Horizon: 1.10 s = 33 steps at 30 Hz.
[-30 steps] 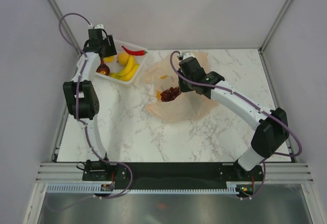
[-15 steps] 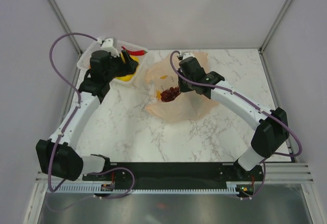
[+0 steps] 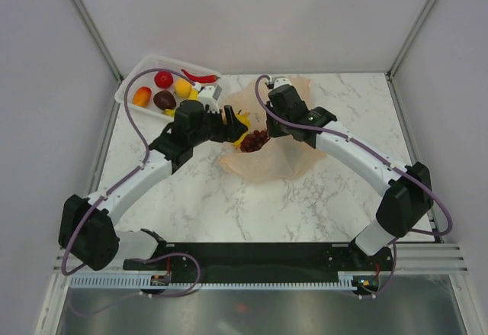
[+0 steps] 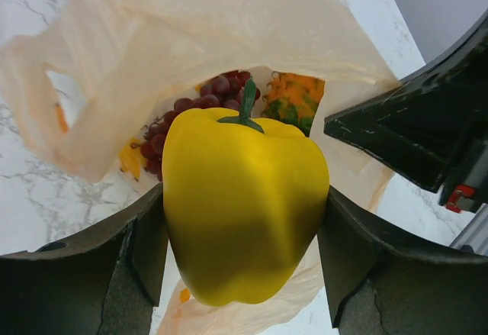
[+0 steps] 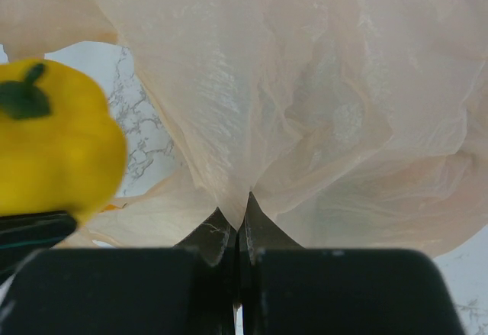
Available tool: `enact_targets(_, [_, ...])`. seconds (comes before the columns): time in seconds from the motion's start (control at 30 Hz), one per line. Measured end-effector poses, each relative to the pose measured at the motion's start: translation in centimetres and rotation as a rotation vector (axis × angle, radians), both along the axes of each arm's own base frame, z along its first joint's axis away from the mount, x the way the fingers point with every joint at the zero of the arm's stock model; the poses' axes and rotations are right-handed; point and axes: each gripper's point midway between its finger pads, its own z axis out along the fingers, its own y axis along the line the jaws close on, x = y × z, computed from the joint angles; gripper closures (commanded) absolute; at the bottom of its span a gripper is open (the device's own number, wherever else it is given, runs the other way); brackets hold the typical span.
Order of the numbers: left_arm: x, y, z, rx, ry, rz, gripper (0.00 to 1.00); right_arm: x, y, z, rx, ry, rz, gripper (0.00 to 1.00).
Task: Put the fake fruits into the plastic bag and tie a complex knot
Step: Pick up the fake fruit from the bin, then place the fake fruit in the plastic bag.
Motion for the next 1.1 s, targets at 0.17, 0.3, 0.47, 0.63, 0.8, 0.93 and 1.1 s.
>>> enact_targets(0.17, [0.2,-2.9,-3.8,0.018,0.071,-0.045,0.73,-0.1,-0.1,1.0,0.023,-0.019,-0.006,1.00])
enact_targets(0.3, [0.9,-4.9,-7.2,0.039,0.129,-0.067,0.72,-0.4,-0.2,2.1,0.053,-0.040,-0.014,1.00])
enact_targets(0.47, [2.3,-8.5,-9.9,0.034,0.174,-0.103,0.59,-0.8,-0.9,2.1,0.055,-0.050,-0.037,1.00])
enact_targets(0.63, [1.5,-12.6,-10.6,-0.010,0.171,-0.183,0.01,-0.9,-2.7,2.1,0.023,-0.074,-0.105,1.00])
enact_targets(0.8, [0.7,-13.5,-9.5,-0.031,0.140,-0.195,0.00,-0.6,-4.0,3.3,0.033,-0.112,-0.154,1.00])
enact_targets(0.93, [0.3,-11.6,-7.4,-0.005,0.090,-0.159,0.00,-0.6,-4.2,3.3,0.036,-0.119,-0.159,1.00])
enact_targets(1.1, [0.5,-7.5,-1.3,0.025,-0.043,-0.103,0.00,-0.6,-4.5,2.8,0.025,-0.108,-0.166,1.00])
